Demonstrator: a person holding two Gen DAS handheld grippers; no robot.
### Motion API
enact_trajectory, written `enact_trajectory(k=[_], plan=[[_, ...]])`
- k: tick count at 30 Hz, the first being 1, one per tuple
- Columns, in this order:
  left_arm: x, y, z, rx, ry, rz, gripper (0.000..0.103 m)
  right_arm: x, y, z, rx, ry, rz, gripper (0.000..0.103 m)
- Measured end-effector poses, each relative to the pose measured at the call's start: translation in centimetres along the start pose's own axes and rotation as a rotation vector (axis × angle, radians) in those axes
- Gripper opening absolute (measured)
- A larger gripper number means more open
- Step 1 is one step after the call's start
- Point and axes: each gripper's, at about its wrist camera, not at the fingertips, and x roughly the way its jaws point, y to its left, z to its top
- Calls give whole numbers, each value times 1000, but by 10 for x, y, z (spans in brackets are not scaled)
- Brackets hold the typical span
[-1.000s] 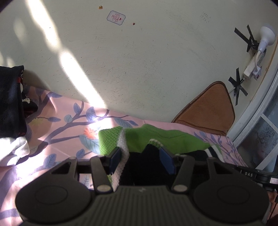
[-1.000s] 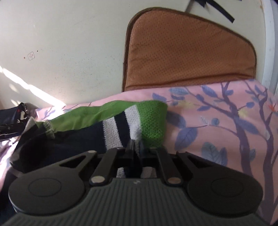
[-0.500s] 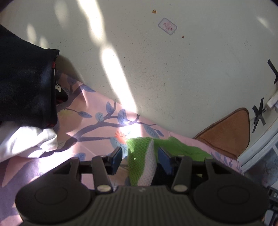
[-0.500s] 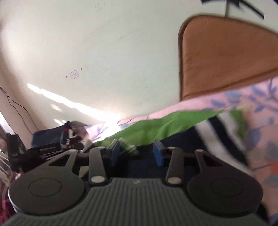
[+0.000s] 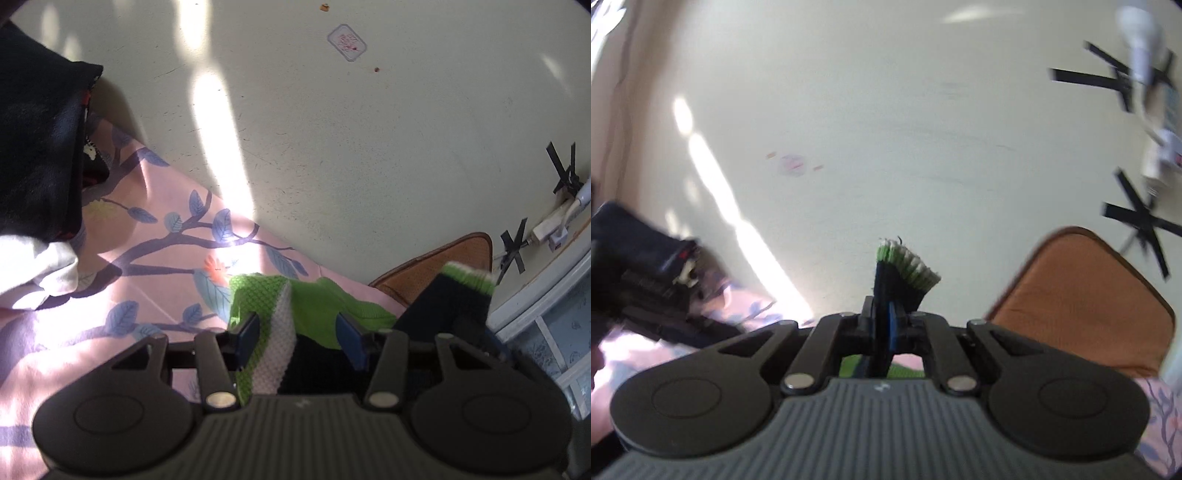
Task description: Fold small clothes
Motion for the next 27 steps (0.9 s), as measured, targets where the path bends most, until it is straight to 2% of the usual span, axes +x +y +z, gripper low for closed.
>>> enact_trajectory(k=[3, 4, 5, 6, 7, 9, 11, 14, 15, 17, 18, 19, 22, 25, 26, 27], plan=[[-4, 6, 2, -20, -14, 1, 46, 10, 45, -20, -151, 131, 249, 12], [-6, 6, 2, -14, -17, 1, 46, 10, 54, -26, -155, 170, 334, 18], [-6, 5, 2, -5, -17, 0, 46, 9, 61, -31, -144, 201, 412, 18], [-6, 4, 1, 5, -14, -2, 46, 5, 62, -32, -138, 194, 425, 23], [-5, 2, 0, 18, -7, -1, 46, 1, 57, -30, -116, 179, 425, 40], [-2, -2, -2, 50, 6, 10, 46, -2, 28, -21, 27, 170, 450, 52], [0, -7, -5, 82, 16, 15, 46, -3, 0, -14, 174, 156, 402, 52], [3, -13, -10, 137, 19, 43, 48, -10, -49, -22, 333, 159, 315, 51], [5, -15, -12, 158, 26, 68, 48, -10, -62, -29, 362, 187, 270, 51], [14, -16, -16, 195, 55, 141, 46, -1, -85, -49, 411, 297, 133, 50], [20, -16, -18, 211, 78, 184, 43, 8, -94, -63, 420, 371, 68, 34], [22, -16, -21, 243, 63, 206, 45, 8, -101, -72, 435, 360, 47, 27], [18, -20, -22, 266, 51, 215, 44, -3, -115, -62, 522, 365, 77, 31], [10, -17, -17, 232, 12, 191, 44, -13, -124, -34, 455, 263, 77, 34], [8, -15, -15, 217, 2, 187, 44, -7, -129, -22, 439, 251, 73, 34], [7, -13, -14, 205, -3, 188, 45, 2, -136, -14, 421, 251, 69, 39]])
